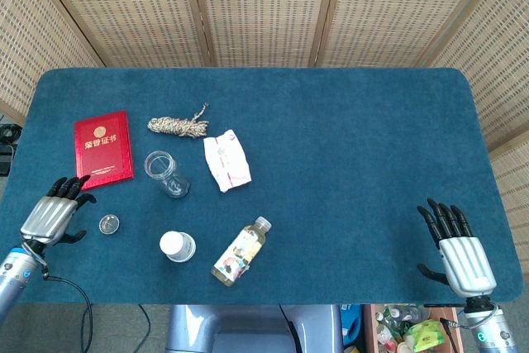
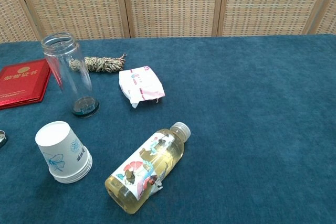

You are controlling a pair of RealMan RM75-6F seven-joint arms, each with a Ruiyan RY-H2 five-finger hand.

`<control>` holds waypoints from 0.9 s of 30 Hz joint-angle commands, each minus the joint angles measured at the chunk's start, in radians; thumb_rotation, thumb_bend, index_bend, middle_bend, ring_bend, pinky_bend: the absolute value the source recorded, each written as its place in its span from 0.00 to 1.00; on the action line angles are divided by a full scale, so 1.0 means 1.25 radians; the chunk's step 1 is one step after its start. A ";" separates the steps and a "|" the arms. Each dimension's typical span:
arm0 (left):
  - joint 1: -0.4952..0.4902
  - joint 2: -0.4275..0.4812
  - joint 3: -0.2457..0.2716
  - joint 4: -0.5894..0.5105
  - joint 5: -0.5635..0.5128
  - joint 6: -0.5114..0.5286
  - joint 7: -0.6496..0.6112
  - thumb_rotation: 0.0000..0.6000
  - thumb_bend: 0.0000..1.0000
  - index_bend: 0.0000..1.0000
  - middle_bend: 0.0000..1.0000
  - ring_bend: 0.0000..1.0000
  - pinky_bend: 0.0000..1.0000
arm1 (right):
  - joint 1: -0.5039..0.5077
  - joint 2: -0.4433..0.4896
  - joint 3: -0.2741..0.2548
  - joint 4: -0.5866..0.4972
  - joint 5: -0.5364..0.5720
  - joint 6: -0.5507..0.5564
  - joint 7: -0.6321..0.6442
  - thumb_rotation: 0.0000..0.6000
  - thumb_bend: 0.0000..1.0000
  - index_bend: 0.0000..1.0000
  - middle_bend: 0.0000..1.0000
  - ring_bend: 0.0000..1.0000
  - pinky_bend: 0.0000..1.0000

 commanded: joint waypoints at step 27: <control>-0.032 -0.108 0.019 0.102 -0.010 -0.027 0.029 1.00 0.36 0.43 0.00 0.00 0.00 | 0.001 -0.001 0.003 0.003 0.005 -0.001 0.003 1.00 0.00 0.05 0.00 0.00 0.00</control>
